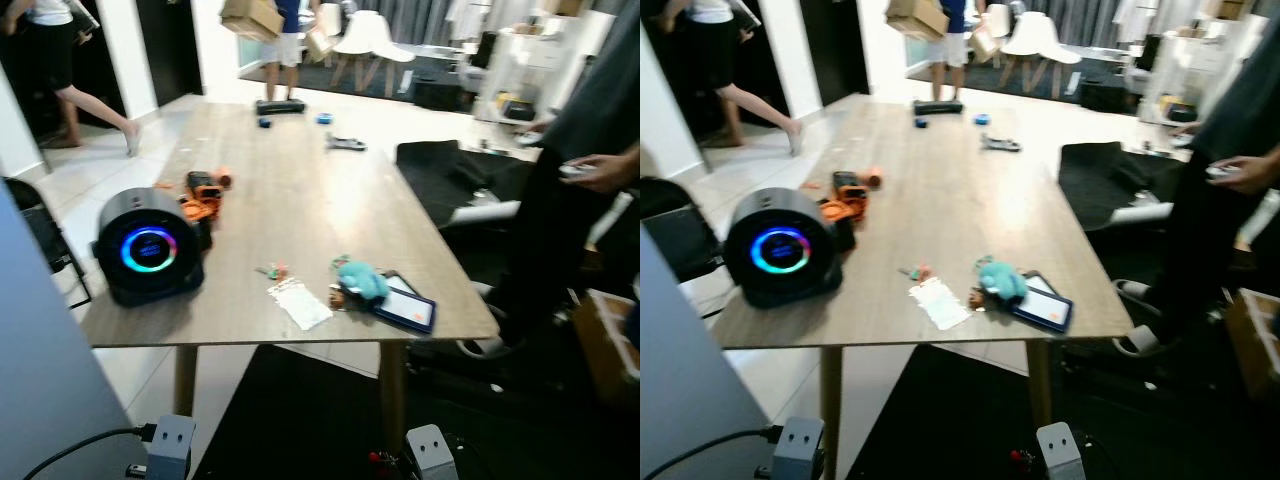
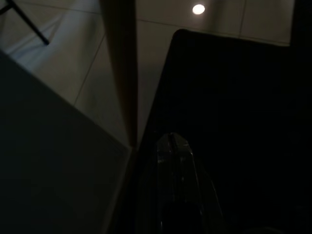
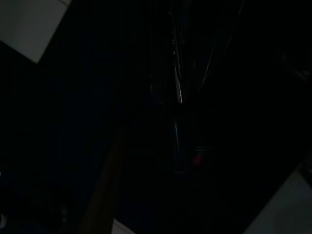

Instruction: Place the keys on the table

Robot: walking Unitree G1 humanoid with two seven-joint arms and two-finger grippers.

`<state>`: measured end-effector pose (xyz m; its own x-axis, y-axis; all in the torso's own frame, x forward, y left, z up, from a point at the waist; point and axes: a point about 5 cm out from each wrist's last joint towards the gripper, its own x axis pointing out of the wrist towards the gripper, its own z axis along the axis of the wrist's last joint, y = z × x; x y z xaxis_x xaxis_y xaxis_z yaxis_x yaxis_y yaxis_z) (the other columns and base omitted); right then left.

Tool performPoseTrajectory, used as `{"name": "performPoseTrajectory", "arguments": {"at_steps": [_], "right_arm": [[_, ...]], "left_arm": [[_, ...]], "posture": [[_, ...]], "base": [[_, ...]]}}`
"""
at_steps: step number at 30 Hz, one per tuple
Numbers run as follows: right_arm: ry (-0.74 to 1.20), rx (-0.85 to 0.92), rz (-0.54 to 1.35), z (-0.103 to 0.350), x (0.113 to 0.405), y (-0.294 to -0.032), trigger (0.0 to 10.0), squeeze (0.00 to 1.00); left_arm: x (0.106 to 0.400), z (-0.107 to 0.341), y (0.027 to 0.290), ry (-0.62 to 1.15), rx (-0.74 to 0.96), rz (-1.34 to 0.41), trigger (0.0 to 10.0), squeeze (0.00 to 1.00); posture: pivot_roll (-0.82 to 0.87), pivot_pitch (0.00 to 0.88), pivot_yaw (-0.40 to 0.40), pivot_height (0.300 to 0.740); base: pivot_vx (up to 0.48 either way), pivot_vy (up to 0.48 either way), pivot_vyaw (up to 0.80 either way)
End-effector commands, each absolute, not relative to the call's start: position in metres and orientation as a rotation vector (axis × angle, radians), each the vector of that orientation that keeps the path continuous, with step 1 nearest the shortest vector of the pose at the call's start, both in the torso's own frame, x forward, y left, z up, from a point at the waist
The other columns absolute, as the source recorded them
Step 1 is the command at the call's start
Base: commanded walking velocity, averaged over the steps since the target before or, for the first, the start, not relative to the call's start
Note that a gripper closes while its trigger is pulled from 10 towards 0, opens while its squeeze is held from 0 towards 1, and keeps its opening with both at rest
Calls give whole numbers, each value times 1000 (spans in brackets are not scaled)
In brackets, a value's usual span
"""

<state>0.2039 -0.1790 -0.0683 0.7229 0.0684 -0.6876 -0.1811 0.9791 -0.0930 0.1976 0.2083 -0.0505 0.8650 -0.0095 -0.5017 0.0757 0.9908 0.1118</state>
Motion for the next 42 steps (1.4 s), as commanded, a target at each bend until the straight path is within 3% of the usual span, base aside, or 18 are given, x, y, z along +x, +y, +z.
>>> {"name": "performPoseTrajectory", "arguments": {"at_steps": [1, 13, 42], "right_arm": [[759, -140, 105, -70, 200, -184, 10000, 0], [759, -153, 125, -70, 200, -182, 10000, 0], [755, -164, 147, -69, 201, -180, 10000, 0]], "left_arm": [[195, -53, 205, 533, 120, -52, 10000, 0], [195, -52, 204, 515, 91, -47, 10000, 0], [197, -49, 204, 490, 78, -47, 10000, 0]], "posture": [[110, 39, -63, 740], [112, 39, -68, 740], [122, 36, -74, 740]], "base": [[0, 0, 0], [0, 0, 0], [-287, 0, 0]]}}
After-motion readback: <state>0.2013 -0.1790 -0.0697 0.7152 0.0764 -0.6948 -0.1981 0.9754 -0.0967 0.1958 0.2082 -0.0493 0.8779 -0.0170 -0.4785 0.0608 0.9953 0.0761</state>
